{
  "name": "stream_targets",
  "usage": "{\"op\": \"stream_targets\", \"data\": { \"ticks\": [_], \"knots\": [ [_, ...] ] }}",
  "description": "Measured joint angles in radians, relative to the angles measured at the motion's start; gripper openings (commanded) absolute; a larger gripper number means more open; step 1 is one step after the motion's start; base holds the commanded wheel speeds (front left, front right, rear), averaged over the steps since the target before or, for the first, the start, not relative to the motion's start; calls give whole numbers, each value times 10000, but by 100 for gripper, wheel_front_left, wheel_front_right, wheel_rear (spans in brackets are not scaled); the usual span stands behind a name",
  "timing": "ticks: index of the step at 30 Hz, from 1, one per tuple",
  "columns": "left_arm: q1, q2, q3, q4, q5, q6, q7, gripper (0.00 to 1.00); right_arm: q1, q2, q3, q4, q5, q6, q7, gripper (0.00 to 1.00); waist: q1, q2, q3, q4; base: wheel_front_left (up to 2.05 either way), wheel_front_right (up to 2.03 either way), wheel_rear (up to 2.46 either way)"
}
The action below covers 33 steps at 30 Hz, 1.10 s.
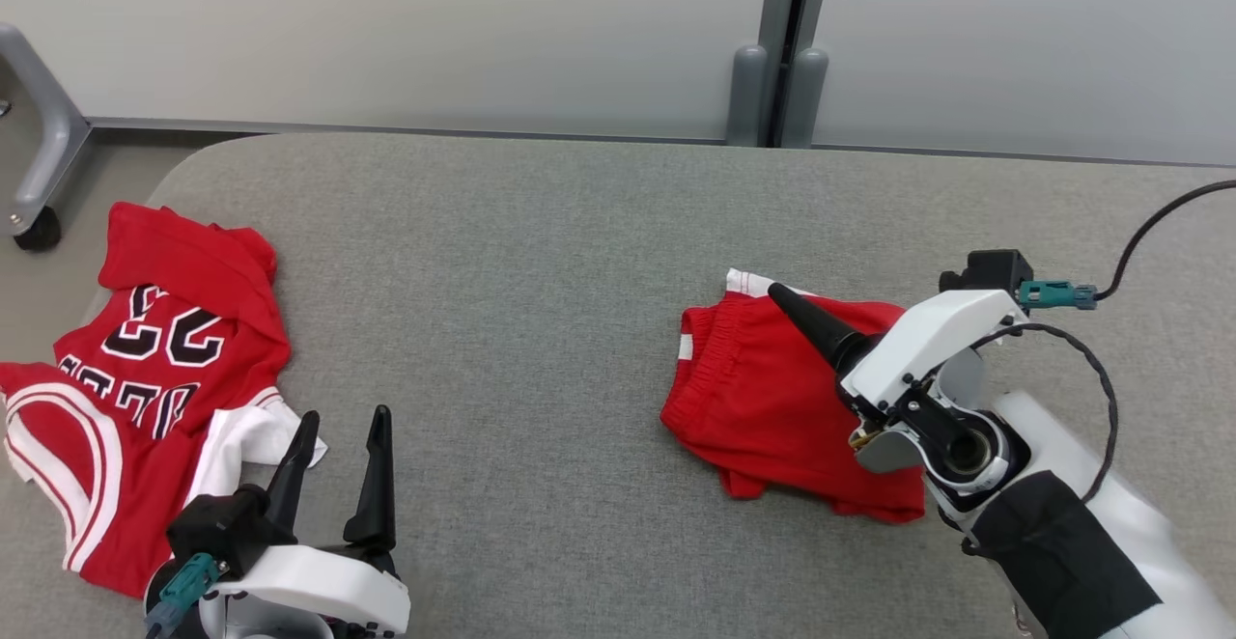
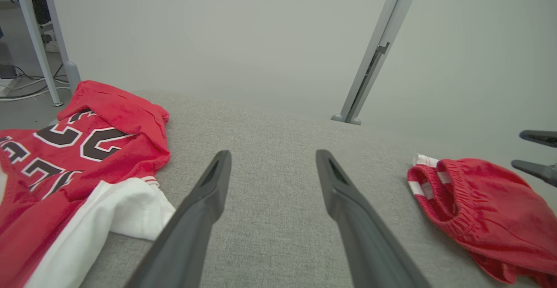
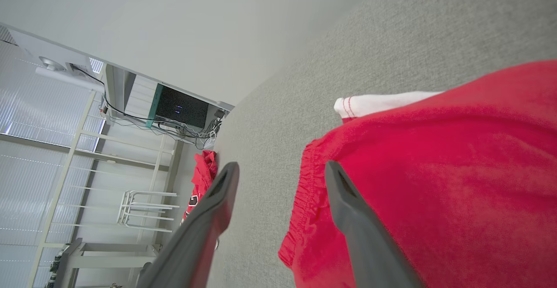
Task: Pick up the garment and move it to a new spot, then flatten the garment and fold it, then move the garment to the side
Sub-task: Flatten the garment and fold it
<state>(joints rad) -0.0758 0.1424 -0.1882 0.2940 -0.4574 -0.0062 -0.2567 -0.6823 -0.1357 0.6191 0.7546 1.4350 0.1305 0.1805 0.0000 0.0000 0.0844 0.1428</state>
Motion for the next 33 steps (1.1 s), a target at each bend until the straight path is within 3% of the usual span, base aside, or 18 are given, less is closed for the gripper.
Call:
{"op": "stream_targets", "data": {
  "ticks": [8, 12, 15, 21, 25, 28, 33],
  "knots": [
    [84, 77, 146, -240, -13, 92, -10, 100, 650, -1172, -10, -2096, -410, 0, -1388, 100, 0, 0, -284, -618, 0, 0, 0],
    [113, 121, 303, -466, -8, 157, -33, 100, 919, -1848, 169, -2997, -1151, 0, -2314, 100, 0, 0, -402, -993, 0, 0, 0],
    [240, 146, 485, -681, 84, 221, -38, 100, 1096, -2374, 242, -3442, -2203, 0, -3616, 100, 0, 0, -492, -1389, 0, 0, 0],
    [331, 130, 773, -953, 244, 301, -50, 100, 1477, -2581, 96, -3634, -3306, 0, -4238, 100, 0, 0, -620, -1804, 0, 0, 0],
    [522, -8, 1164, -1235, 366, 368, -50, 100, 2465, -2435, -959, -3724, -4807, 0, -4397, 100, 0, 0, -809, -2033, 0, 0, 0],
    [542, -81, 1269, -1369, 506, 337, -50, 100, 3169, -2027, -2203, -4155, -5864, 0, -4412, 100, 0, 0, -840, -2130, 0, 0, 0],
    [683, -222, 1379, -1517, 846, 278, -52, 100, 4392, -1392, -3436, -4815, -7636, 0, -4420, 100, -1, 0, -838, -2193, 0, 0, 0]
  ]
}}
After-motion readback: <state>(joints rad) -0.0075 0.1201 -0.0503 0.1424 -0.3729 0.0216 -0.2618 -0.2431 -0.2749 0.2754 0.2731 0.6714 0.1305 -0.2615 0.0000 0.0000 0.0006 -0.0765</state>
